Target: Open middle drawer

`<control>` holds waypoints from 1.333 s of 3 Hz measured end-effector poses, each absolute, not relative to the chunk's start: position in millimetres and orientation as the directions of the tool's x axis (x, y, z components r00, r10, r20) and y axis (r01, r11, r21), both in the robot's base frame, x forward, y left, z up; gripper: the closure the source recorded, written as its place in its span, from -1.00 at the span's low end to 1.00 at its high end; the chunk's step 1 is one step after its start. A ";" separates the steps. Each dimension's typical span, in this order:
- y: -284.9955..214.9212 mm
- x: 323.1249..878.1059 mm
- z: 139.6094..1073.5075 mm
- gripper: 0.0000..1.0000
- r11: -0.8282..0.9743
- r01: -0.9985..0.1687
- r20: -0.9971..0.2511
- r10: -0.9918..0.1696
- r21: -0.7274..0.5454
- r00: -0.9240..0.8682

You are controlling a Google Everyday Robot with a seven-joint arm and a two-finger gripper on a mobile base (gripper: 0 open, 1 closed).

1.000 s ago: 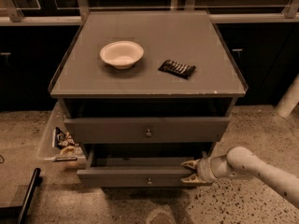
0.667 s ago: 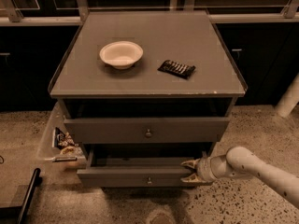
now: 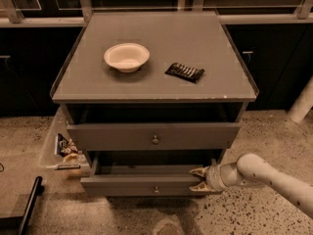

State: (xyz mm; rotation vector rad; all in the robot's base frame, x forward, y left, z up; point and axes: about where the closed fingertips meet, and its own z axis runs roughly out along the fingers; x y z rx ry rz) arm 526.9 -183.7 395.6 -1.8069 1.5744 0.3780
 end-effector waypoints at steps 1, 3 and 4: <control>-179.1 524.5 396.9 -0.31 -0.025 -0.952 -0.639 -0.736 -0.306 0.224; -199.7 457.6 396.0 0.21 -0.029 -0.960 -0.664 -0.716 -0.278 0.214; -211.1 424.0 402.4 0.68 -0.022 -0.957 -0.669 -0.710 -0.289 0.219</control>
Offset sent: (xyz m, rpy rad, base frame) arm -0.0736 -0.0215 -0.0096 0.0537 0.0829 0.0188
